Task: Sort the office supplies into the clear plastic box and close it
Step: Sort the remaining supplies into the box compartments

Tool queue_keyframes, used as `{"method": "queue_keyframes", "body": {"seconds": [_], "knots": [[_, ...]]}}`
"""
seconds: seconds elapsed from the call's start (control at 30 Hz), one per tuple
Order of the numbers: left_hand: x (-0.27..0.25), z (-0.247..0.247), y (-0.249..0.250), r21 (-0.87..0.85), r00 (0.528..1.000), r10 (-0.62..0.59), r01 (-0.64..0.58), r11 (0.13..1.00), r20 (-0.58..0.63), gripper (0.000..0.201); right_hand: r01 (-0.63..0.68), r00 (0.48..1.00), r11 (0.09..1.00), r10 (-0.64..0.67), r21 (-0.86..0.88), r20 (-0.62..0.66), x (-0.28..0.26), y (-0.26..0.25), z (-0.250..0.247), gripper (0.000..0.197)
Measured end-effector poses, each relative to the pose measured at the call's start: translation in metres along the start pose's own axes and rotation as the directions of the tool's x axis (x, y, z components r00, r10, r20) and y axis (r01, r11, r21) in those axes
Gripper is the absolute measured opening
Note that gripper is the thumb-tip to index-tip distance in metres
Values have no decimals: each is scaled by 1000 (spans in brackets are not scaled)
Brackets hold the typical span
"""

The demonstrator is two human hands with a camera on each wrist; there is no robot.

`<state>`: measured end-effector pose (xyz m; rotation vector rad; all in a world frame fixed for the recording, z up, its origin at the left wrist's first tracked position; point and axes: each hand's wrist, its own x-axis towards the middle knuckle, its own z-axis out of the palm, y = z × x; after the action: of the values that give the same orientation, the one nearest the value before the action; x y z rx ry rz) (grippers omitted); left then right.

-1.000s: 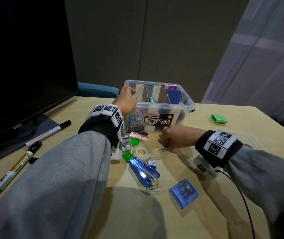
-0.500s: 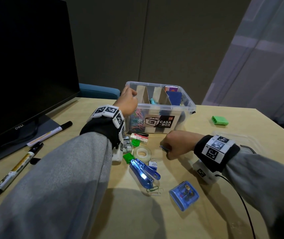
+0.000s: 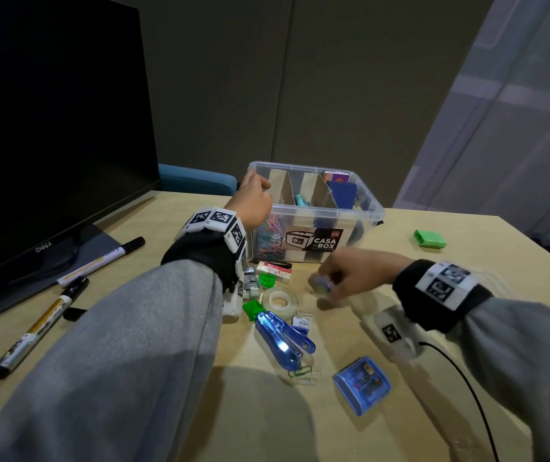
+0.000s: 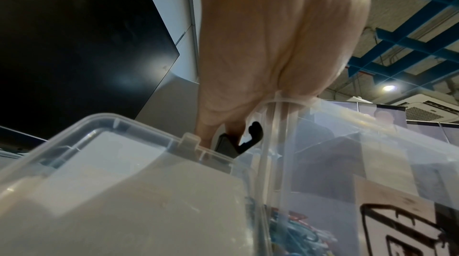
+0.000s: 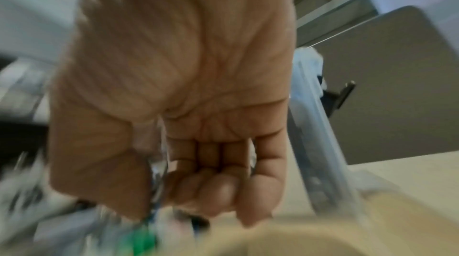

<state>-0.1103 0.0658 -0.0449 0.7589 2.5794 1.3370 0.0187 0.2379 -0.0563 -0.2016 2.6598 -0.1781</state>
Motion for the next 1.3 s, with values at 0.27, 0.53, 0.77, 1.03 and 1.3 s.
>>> {"method": "queue_keyframes", "body": {"seconds": [0.27,0.53,0.77,1.03,1.3], "knots": [[-1,1,0,-80,1000,-23,22,997,-8,40,206,832,817,143,539,-536,7,-32,-79,8],[-3,-1,1,-79,999,-34,34,996,-5,40,-155,783,955,275,254,-558,69,-57,-85,22],[-3,-1,0,-81,999,-36,35,996,-2,41,144,772,934,100,326,-628,41,-48,-73,12],[-3,1,0,-58,1000,-21,20,998,-13,39,140,971,985,-156,-102,-181,4,-35,-18,14],[-4,1,1,-79,1000,-26,25,997,-13,38,16,999,998,-18,-57,-34,17,-23,22,16]]}}
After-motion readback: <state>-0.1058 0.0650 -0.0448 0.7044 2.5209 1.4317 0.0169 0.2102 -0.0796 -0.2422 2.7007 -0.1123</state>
